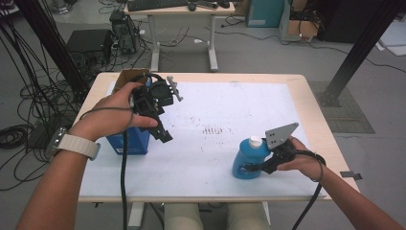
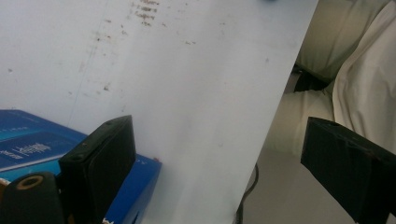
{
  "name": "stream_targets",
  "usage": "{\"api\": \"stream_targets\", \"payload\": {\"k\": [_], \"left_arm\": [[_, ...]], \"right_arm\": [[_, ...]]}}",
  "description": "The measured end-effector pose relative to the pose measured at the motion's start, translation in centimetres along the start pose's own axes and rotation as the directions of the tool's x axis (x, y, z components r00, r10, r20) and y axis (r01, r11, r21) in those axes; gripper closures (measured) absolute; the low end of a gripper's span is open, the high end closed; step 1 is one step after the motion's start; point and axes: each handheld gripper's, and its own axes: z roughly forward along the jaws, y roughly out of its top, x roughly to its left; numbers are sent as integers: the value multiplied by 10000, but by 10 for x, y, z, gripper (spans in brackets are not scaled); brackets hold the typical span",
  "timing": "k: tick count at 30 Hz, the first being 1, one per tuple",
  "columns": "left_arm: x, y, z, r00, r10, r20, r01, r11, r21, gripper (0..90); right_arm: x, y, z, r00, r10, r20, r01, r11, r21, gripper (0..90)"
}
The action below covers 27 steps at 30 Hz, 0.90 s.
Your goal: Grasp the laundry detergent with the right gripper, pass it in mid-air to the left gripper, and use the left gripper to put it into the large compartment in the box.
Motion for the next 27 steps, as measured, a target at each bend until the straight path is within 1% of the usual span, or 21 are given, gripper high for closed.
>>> {"api": "stream_targets", "payload": {"k": [4,5,8,10,12,13,14,15,16,18,20,21,22,23,24,25,26,27], "left_arm": [[-1,-1,-2,10000,-31,-16,31,10000,-24,106],[-1,-1,-2,10000,1,-9,-1,10000,-31,106],[-1,0,-2,10000,-18,-43,18,10000,-28,106],[0,0,-2,10000,56,46,-56,10000,-12,106],[-1,0,-2,10000,-11,-44,11,10000,-34,106],[0,1,-3,10000,81,21,-81,10000,-21,106],[-1,1,-3,10000,8,-65,-8,10000,-34,106],[-1,1,-3,10000,-5,-62,5,10000,-41,106],[-1,1,-3,10000,20,-55,-20,10000,-35,106],[-1,1,-4,10000,-38,-83,37,10000,-72,106],[-1,1,-3,10000,-1,-65,1,10000,-66,106],[-1,1,-3,10000,0,-71,-1,10000,-59,106],[0,1,-3,10000,82,-11,-82,10000,-26,106],[-1,1,-3,10000,8,-54,-9,10000,-42,106],[0,1,-3,10000,88,10,-88,10000,-25,106],[-1,1,-4,10000,-11,-82,11,10000,-51,106],[-1,0,-4,10000,-12,-75,12,10000,-60,106],[-1,0,-4,10000,-24,-78,23,10000,-69,106]], "right_arm": [[-1,0,0,10000,-56,-11,55,10000,-53,435],[0,0,0,10000,30,-25,-30,10000,-4,435],[0,0,0,10000,-4,-27,4,10000,7,435],[0,0,0,10000,31,-31,-31,10000,-5,435],[0,0,0,10000,31,-31,-31,10000,-3,435],[-2,0,1,9999,-130,-25,129,9999,-114,435],[-3,0,1,9995,-307,-25,307,9993,-206,435],[-3,0,1,9996,-278,-40,278,9995,-151,435],[0,0,0,9999,125,-36,-125,9999,7,435],[-2,0,1,9999,-158,-17,158,9998,-133,434],[-1,0,1,10000,36,-10,-36,10000,-84,434],[-2,0,1,9998,-208,-18,207,9996,-165,434],[-2,0,1,9998,-178,-11,178,9997,-141,434],[-2,0,1,9999,-129,-33,128,9999,-79,434],[-2,0,1,9998,-193,-16,192,9997,-136,434],[-2,0,1,9999,-144,-14,144,9998,-133,434],[-2,0,1,9998,-185,-21,185,9997,-142,434],[-2,0,1,9999,-105,-30,104,9999,-92,434]]}}
